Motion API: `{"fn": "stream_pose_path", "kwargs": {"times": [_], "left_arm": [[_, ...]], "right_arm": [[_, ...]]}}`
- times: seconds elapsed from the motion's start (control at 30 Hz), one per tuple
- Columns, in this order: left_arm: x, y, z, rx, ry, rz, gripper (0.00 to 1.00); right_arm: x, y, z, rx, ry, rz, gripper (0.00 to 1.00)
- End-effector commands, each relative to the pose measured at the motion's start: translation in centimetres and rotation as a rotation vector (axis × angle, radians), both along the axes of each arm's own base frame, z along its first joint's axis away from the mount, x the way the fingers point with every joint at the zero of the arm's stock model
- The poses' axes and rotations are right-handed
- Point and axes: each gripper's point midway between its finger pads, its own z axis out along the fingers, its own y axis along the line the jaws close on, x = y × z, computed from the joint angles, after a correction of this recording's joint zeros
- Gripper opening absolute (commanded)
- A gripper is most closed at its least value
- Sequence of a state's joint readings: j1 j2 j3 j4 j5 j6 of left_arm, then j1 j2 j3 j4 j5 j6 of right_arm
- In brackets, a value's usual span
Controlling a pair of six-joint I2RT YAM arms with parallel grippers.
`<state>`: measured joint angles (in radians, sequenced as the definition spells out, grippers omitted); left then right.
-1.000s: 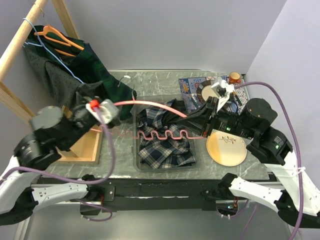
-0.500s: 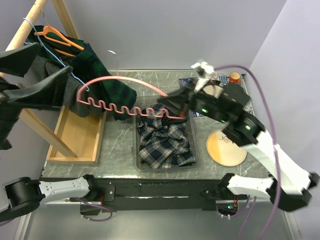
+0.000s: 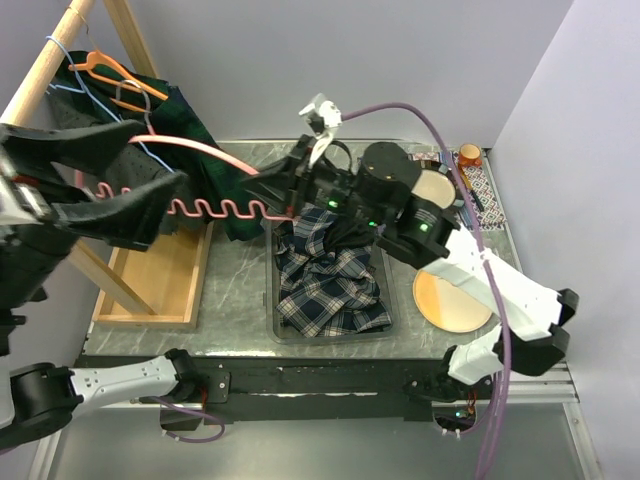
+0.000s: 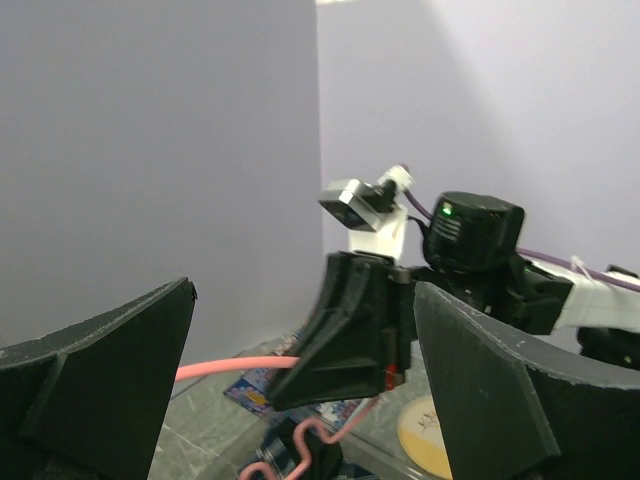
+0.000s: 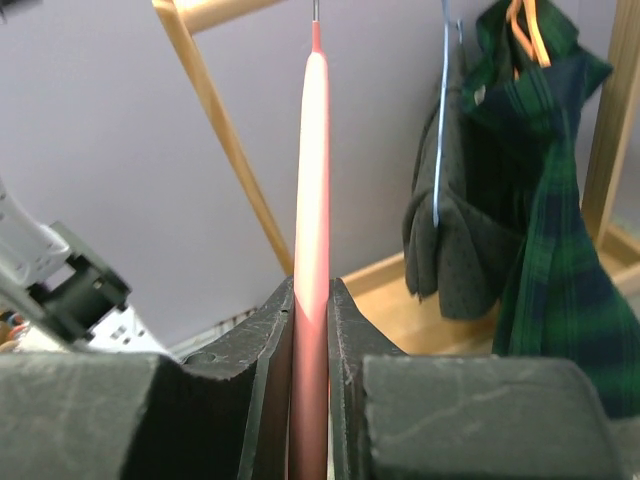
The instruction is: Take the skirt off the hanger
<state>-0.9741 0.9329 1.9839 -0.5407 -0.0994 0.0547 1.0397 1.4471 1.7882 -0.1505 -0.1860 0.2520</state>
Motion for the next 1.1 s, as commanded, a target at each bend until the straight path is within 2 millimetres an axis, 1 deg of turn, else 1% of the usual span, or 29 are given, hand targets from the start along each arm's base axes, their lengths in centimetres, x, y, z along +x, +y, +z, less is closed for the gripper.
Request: {"fn": "stream_pose_path", "kwargs": {"times": [0.0,0.03,0.07,0.1,0.13,0.17,0.2,0.23,0.27,0.3,0.33,0.37,0.4,0.43,0.47,0.5,0.53,0.6,0.63,0.7,0.73,0.77,0.9,0.93,0.97,1.0,1.03,1.07], "left_arm": [[-1.0,-1.5,-0.7,-0.015,-0.011,-0.097,0.97],[-1.5,-0.9,-0.6,-0.026,-0.024,-0.100,0.97],[-1.8,-0.8,-0.6,-0.053,-0.002,-0.121,0.97],[-1.7,-1.0,-1.0,-0.053,0.003,-0.124,0.97],[-2.1,-0.4,-0.6,-0.076,-0.010,-0.125,0.97],[-2.2,-0.3,-0.5,-0.090,-0.007,-0.131,0.97],[-2.2,-0.5,-0.8,-0.085,-0.008,-0.138,0.97],[-2.5,-0.4,-0.7,-0.092,-0.016,-0.149,0.97],[-2.5,-0.5,-0.8,-0.092,-0.016,-0.150,0.97],[-2.2,-0.8,-1.3,-0.085,-0.008,-0.145,0.97],[-2.1,-0.8,-1.3,-0.084,-0.011,-0.140,0.97],[-2.1,-0.8,-1.4,-0.080,-0.017,-0.136,0.97],[-2.1,-0.8,-1.5,-0.076,-0.017,-0.136,0.97],[-1.6,-0.6,-1.5,-0.083,-0.006,-0.112,0.97],[-1.7,-0.5,-1.4,-0.085,-0.003,-0.113,0.97],[-1.7,-0.6,-1.4,-0.091,-0.001,-0.120,0.97],[-2.0,-0.6,-1.4,-0.101,0.001,-0.132,0.97],[-1.7,-1.4,-1.9,-0.110,0.016,-0.151,0.97],[-1.6,-1.5,-2.1,-0.116,0.017,-0.153,0.97],[-1.3,-1.9,-2.4,-0.127,0.018,-0.158,0.97],[-1.3,-1.9,-2.5,-0.129,0.014,-0.157,0.97],[-1.2,-2.2,-2.6,-0.128,0.020,-0.161,0.97],[-1.0,-2.6,-2.6,-0.117,0.042,-0.164,0.97],[-0.9,-2.7,-2.6,-0.121,0.043,-0.166,0.97],[-0.9,-2.7,-2.7,-0.122,0.042,-0.168,0.97],[-0.7,-3.0,-3.0,-0.117,0.047,-0.167,0.97],[-0.7,-3.0,-3.0,-0.119,0.044,-0.168,0.97],[-0.6,-3.1,-3.1,-0.122,0.049,-0.162,0.97]], "right_arm": [[-0.1,0.4,6.4,0.175,-0.172,-0.033,0.00],[0.5,1.4,5.7,0.158,-0.171,-0.036,0.00],[0.6,1.3,6.9,0.172,-0.188,-0.047,0.00],[0.8,1.7,7.0,0.168,-0.194,-0.049,0.00],[1.4,3.2,6.2,0.145,-0.193,-0.046,0.00],[1.3,3.0,7.7,0.168,-0.214,-0.055,0.00],[1.3,3.6,7.7,0.162,-0.213,-0.051,0.00],[1.9,5.1,6.7,0.142,-0.206,-0.048,0.00],[1.8,5.1,7.9,0.168,-0.218,-0.048,0.00],[1.7,5.7,7.8,0.170,-0.220,-0.039,0.00],[2.1,6.8,7.1,0.158,-0.216,-0.036,0.00],[2.0,6.9,7.6,0.174,-0.226,-0.035,0.00],[2.1,7.3,7.4,0.173,-0.224,-0.036,0.00],[2.4,7.8,7.2,0.173,-0.225,-0.038,0.00],[2.5,8.1,7.0,0.170,-0.225,-0.040,0.00],[2.5,8.4,7.2,0.184,-0.238,-0.037,0.00],[2.5,8.9,7.0,0.184,-0.244,-0.029,0.00],[2.7,9.5,6.9,0.193,-0.248,-0.026,0.00],[2.9,10.1,6.7,0.193,-0.254,-0.017,0.00],[2.4,10.9,6.5,0.207,-0.264,0.028,0.00],[2.2,11.7,5.5,0.195,-0.273,0.050,0.00],[1.8,11.8,6.2,0.231,-0.295,0.058,0.00],[1.5,12.7,6.2,0.259,-0.295,0.085,0.00],[1.6,13.2,6.3,0.262,-0.299,0.090,0.00],[1.6,13.8,5.6,0.236,-0.290,0.105,0.00],[1.6,14.2,5.3,0.228,-0.289,0.111,0.00],[1.9,14.7,4.4,0.213,-0.276,0.116,0.00],[1.9,14.9,4.0,0.210,-0.267,0.120,0.00]]}}
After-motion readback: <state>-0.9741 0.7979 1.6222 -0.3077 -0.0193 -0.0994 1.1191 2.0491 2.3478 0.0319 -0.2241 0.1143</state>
